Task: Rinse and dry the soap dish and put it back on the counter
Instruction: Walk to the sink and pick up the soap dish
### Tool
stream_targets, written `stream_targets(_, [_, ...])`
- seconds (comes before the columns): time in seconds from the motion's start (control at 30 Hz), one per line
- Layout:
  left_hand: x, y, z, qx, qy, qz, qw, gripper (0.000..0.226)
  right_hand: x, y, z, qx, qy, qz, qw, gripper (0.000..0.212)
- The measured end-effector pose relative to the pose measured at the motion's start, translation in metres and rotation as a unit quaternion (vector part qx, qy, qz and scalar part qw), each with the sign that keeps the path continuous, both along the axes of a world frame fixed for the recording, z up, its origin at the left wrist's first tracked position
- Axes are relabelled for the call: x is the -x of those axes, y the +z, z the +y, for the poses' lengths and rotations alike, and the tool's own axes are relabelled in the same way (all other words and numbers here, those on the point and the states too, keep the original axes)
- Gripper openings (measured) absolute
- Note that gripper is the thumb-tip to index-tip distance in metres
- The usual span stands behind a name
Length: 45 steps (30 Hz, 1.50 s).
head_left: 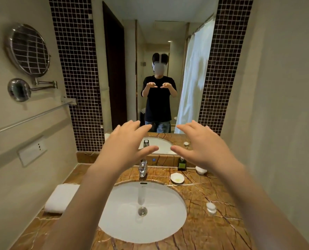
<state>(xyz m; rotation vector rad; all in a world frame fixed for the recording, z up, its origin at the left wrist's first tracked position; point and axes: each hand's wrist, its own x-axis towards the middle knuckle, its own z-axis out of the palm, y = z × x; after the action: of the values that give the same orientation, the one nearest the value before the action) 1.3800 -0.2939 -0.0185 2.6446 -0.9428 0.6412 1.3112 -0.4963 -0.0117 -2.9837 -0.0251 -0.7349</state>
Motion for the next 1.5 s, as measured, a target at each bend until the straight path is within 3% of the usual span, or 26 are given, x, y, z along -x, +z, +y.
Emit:
stream_targets(0.3, [-0.101,0.004,-0.044,-0.003,0.018,-0.05,0.999,0.07,-0.104,0.002,-0.042,0.01,0.014,-0.029,0.999,0.072])
stream_targets(0.63, [-0.188,-0.017,-0.077,-0.024,0.022,-0.014,0.999,0.069,-0.189,-0.013,-0.072,0.001,0.007,0.008,1.0,0.07])
stream_targets(1.0, [-0.261,-0.035,-0.091,-0.012,-0.066,0.005,0.998,0.068,-0.235,-0.033,-0.069,-0.036,-0.052,-0.007,0.998,0.067])
stream_targets(1.23, [-0.289,-0.097,-0.128,-0.028,-0.142,0.068,0.987,0.071,-0.247,-0.099,-0.092,-0.064,-0.127,0.032,0.989,0.063])
stream_targets(1.5, [-0.296,-0.222,-0.19,-0.089,-0.185,0.168,0.964,0.065,-0.253,-0.215,-0.142,-0.101,-0.166,0.13,0.972,0.063])
